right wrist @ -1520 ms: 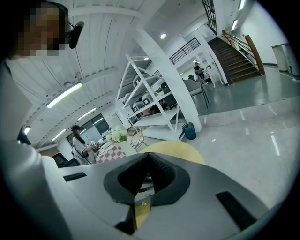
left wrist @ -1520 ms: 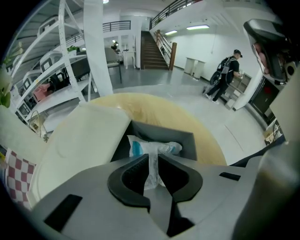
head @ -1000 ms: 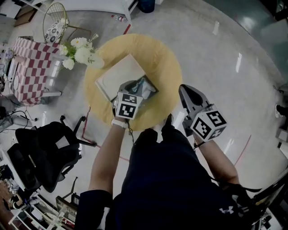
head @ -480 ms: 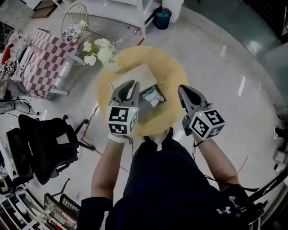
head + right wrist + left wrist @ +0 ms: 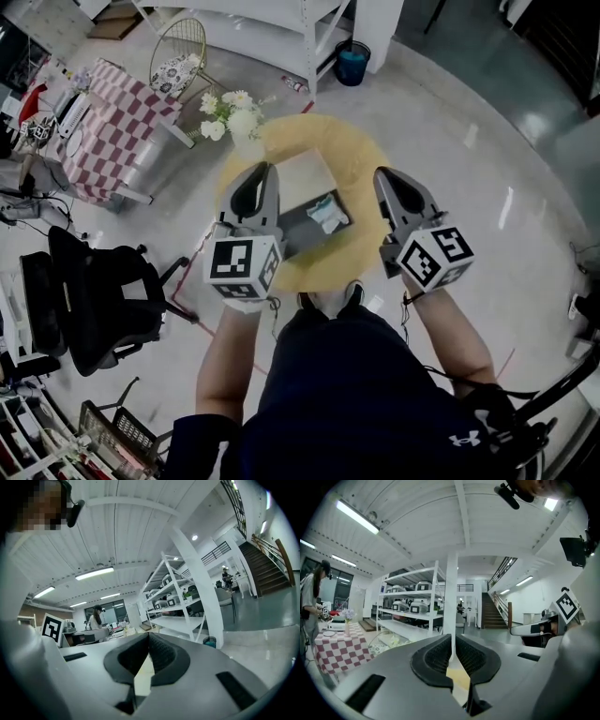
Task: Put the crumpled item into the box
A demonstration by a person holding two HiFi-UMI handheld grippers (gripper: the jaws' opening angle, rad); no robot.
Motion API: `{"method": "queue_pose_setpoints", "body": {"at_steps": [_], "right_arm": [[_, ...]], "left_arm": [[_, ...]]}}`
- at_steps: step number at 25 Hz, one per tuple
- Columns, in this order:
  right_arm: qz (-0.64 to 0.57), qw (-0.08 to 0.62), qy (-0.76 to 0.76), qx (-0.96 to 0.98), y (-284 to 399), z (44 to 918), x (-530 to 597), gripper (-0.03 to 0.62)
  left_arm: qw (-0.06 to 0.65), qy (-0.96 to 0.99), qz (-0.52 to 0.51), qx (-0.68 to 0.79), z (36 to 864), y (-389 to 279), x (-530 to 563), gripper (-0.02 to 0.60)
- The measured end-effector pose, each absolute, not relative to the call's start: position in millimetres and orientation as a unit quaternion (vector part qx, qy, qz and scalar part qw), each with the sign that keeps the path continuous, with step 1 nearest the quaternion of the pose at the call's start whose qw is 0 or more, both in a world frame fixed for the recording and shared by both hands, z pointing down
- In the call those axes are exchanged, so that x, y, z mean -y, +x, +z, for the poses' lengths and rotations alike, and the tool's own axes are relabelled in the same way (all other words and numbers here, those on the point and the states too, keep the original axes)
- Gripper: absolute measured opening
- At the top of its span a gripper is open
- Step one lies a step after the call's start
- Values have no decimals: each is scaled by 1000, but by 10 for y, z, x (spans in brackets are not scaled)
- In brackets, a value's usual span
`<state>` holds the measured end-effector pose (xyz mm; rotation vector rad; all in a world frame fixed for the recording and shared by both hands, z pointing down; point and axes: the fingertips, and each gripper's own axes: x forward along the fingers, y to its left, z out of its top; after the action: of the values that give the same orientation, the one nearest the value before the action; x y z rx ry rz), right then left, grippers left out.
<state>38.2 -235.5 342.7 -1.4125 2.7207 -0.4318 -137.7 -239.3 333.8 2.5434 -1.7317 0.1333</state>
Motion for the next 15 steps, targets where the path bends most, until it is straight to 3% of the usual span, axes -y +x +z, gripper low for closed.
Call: {"method": "queue_pose_setpoints", "body": {"at_steps": [15], "right_arm": [[-20, 60, -465, -883, 340, 2753, 2111, 2]], "left_arm": [[-17, 831, -18, 556, 2769, -1318, 2086, 17]]}}
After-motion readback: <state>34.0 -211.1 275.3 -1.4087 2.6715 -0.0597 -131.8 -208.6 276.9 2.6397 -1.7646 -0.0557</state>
